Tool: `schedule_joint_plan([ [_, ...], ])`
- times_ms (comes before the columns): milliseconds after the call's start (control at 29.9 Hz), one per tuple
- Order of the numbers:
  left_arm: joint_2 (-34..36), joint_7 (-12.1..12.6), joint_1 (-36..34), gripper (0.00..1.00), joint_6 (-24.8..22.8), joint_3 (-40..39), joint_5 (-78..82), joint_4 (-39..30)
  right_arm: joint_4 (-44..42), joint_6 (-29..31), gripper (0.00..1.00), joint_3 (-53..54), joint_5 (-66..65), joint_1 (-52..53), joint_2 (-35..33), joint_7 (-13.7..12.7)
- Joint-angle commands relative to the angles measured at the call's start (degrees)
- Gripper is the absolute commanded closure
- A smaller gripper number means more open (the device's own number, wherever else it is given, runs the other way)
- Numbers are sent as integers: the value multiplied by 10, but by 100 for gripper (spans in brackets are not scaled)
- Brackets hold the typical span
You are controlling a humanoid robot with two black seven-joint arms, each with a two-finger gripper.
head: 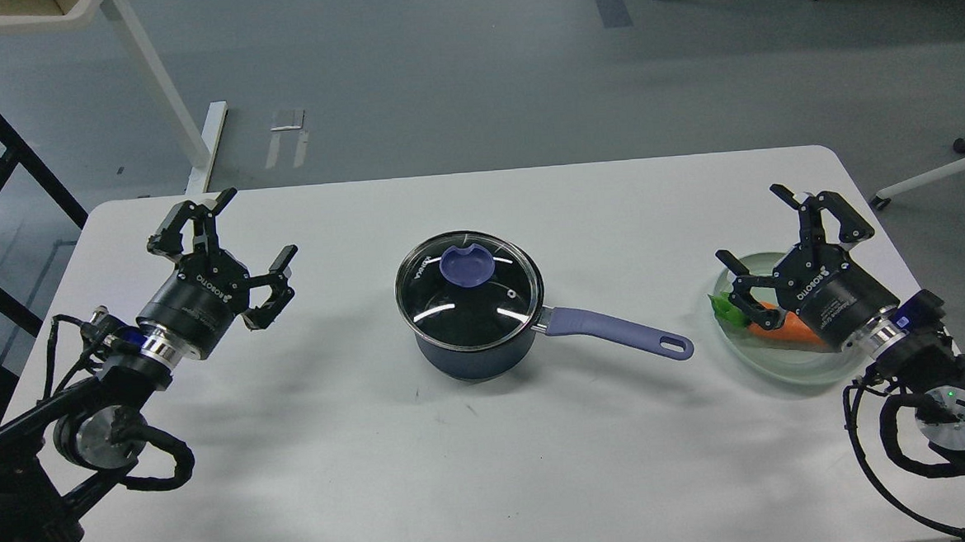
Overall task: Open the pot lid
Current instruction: 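Raise both grippers up from the table toward the saucepan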
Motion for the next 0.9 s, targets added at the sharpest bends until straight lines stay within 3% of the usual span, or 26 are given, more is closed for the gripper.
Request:
schedule_joint_plan([
  [0,1,-2,1,1,3,0,1,-1,1,0,0,1,0,0,0,0],
  [201,19,5,-10,1,6,8,2,3,2,0,0,3,-1,11,-9,0],
  [402,64,-2,-85,1,5,44,2,39,22,0,0,0,-97,89,-58,0],
  [603,64,-2,-131,1,6,48,61,61,72,0,0,-35,-261,190,-111,0],
  [870,58,-3,-176,1,6,47,217,48,134,0,0,-133,-603,342,-129,0],
])
